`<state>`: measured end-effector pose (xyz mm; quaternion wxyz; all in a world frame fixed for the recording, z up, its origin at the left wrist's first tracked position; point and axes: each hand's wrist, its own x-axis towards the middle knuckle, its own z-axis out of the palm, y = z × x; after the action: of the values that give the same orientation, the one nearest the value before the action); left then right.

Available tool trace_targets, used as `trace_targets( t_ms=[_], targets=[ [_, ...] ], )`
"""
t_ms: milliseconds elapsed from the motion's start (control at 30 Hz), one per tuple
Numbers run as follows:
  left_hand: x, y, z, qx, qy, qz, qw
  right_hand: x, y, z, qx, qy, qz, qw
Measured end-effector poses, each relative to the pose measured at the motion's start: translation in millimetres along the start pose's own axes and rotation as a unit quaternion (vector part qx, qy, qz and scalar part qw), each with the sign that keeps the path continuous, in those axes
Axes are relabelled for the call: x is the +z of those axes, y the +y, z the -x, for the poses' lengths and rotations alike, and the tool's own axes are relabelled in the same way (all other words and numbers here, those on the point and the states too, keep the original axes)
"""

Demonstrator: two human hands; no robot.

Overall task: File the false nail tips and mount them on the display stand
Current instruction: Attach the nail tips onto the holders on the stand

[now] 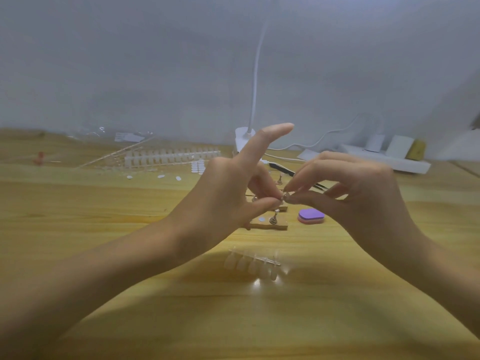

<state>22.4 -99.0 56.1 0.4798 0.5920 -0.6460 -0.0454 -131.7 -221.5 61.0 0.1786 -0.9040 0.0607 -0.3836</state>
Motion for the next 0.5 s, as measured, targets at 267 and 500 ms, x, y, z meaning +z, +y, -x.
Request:
trace_targets(
  t_ms=[267,500],
  targets=[
    [-2.6,5.6,0.8,0.044,-0.021,-0.087,0.995,2.3,0.4,0.3,0.054,-0.012,-0.050,0.997],
    [-2.6,11.0,1.8,0.045,-0.044,-0.142,0.988,14.0,-0.1,6.5,0.042,-0.023,-0.021,0.999]
  ],
)
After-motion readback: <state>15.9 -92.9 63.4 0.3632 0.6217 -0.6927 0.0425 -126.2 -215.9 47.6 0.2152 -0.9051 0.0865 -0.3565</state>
